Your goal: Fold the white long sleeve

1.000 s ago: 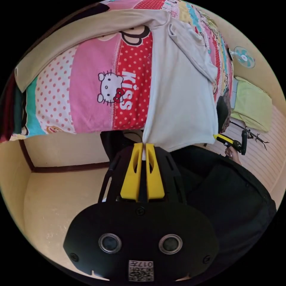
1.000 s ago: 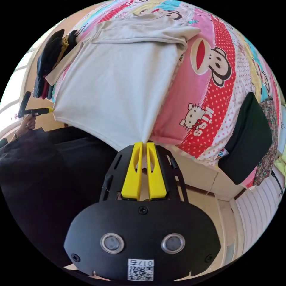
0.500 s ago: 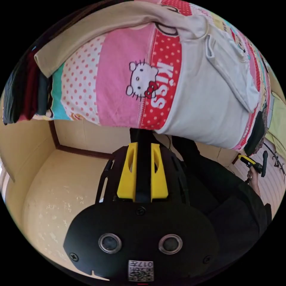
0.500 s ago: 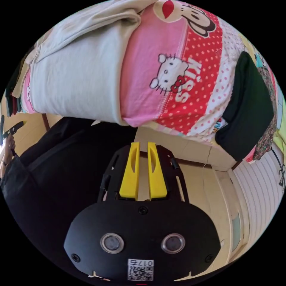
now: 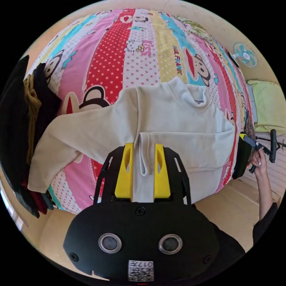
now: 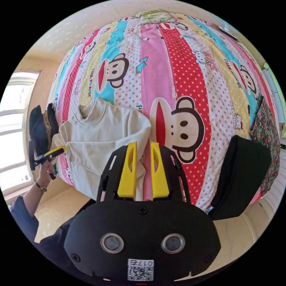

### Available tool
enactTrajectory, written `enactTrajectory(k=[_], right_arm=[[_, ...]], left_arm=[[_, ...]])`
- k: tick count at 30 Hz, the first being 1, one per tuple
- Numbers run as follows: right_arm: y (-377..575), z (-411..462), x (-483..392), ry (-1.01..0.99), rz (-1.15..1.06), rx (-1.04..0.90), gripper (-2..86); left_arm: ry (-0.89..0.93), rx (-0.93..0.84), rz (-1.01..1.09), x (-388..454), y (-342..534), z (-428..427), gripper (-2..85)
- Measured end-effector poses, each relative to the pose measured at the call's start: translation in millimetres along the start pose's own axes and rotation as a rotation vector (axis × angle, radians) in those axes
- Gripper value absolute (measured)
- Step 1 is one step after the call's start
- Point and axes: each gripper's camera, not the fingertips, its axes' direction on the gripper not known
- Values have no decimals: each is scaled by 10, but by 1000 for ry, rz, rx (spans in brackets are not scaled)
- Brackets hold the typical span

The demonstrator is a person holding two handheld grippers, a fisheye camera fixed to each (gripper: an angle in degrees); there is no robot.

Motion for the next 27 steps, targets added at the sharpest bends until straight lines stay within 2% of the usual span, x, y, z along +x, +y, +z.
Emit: enactTrajectory(k=[4, 8, 11, 12, 15, 18, 20, 22, 27], right_arm=[[-295, 378, -61, -18, 54, -50, 80], [-342, 545, -100, 71, 105, -63, 48], [-267, 353, -167, 45, 125, 33, 39], [-231, 260, -201, 31, 129, 76, 39], [-233, 195, -261, -19, 138, 127, 47], [-361, 363, -322, 81, 161, 62, 59], [-439, 403, -390, 141, 175, 4, 61], [-410, 245, -580, 184, 121, 48, 50], [-88, 99, -868, 268, -2, 29, 35]], left_arm=[[-99, 5, 0, 155, -18, 260, 104], [-157, 23, 17, 264, 50, 119, 43], [13, 153, -53, 76, 218, -202, 30], [87, 210, -94, -41, 286, -284, 28], [136, 224, -245, -371, 310, -204, 51], [223, 227, -379, -657, 329, -17, 61], [210, 259, -470, -827, 411, -7, 68], [257, 306, -552, -1048, 551, 7, 81], [319, 339, -1004, -1950, 1179, 328, 109]])
